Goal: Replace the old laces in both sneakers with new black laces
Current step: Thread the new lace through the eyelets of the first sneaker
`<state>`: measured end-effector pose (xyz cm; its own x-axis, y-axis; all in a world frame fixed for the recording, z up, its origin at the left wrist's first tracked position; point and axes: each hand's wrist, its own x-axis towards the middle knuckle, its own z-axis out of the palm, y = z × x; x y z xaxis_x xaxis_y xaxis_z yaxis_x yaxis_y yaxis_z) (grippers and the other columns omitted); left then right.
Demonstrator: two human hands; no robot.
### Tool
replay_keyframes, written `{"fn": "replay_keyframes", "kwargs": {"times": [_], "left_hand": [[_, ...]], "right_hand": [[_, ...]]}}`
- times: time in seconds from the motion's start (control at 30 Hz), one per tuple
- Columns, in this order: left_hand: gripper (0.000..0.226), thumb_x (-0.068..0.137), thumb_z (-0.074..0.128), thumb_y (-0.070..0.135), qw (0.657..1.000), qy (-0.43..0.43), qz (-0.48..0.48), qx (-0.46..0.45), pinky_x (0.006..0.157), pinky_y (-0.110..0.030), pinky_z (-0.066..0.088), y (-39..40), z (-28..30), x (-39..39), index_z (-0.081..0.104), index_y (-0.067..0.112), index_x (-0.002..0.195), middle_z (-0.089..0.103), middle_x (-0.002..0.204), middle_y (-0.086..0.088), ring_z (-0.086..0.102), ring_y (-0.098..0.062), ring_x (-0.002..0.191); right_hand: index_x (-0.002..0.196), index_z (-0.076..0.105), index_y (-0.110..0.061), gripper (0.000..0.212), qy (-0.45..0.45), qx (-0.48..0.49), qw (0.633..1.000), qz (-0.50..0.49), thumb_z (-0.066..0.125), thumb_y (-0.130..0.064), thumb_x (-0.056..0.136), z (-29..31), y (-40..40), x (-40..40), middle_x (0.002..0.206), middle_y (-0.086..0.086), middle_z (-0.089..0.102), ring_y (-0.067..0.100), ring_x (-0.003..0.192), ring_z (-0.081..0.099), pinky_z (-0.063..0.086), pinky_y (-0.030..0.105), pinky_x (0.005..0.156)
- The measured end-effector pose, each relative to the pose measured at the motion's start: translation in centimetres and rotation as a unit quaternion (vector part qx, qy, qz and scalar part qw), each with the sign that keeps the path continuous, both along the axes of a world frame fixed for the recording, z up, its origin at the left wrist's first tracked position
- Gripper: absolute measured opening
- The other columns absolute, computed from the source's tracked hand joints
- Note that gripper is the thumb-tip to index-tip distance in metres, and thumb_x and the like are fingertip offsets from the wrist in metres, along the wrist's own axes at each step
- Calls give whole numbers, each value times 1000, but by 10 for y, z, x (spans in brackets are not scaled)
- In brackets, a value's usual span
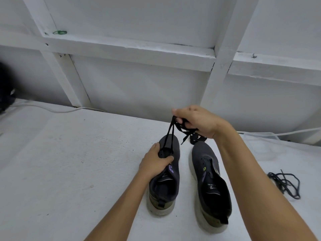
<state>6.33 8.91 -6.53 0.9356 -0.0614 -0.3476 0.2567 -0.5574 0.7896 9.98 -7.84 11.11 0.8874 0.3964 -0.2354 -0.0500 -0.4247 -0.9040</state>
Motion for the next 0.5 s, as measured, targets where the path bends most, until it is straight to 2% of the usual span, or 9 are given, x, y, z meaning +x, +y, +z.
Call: {"fn": "replay_keyframes", "kwargs": {"times": [0.2, 0.37, 0.43, 0.5], "left_hand": [[88, 63, 60, 69, 1000, -5, -4, 4, 103, -44, 48, -1, -2, 1, 43, 35, 142, 52, 143, 13, 54, -15, 127], [90, 63, 57, 71, 1000, -4, -9, 23, 103, -46, 47, -2, -6, 3, 41, 33, 143, 51, 145, 11, 53, -16, 128], [91, 63, 57, 71, 1000, -5, -11, 21, 103, -46, 47, -1, -6, 2, 40, 33, 144, 50, 146, 12, 53, -16, 128], [92, 63, 58, 72, 1000, -14, -8, 19, 103, -47, 47, -1, -7, 1, 40, 34, 144, 50, 146, 11, 51, -16, 129]], "right_hand": [[62, 46, -16, 47, 4, 59, 997, -55, 47, -32, 106, -8, 2, -4, 47, -8, 17, 9, 42, 13, 14, 20, 42], [61, 46, -16, 47, 2, 46, 997, -62, 48, -32, 105, -4, 0, -3, 49, -6, 17, 10, 43, 13, 17, 18, 41], [62, 46, -15, 46, 1, 0, 999, -48, 48, -33, 104, 0, 2, -5, 47, -7, 19, 10, 41, 15, 18, 17, 41], [64, 51, -15, 46, -15, -88, 995, -39, 49, -39, 103, 5, 2, -6, 47, -7, 27, 11, 41, 21, 22, 21, 45]]}}
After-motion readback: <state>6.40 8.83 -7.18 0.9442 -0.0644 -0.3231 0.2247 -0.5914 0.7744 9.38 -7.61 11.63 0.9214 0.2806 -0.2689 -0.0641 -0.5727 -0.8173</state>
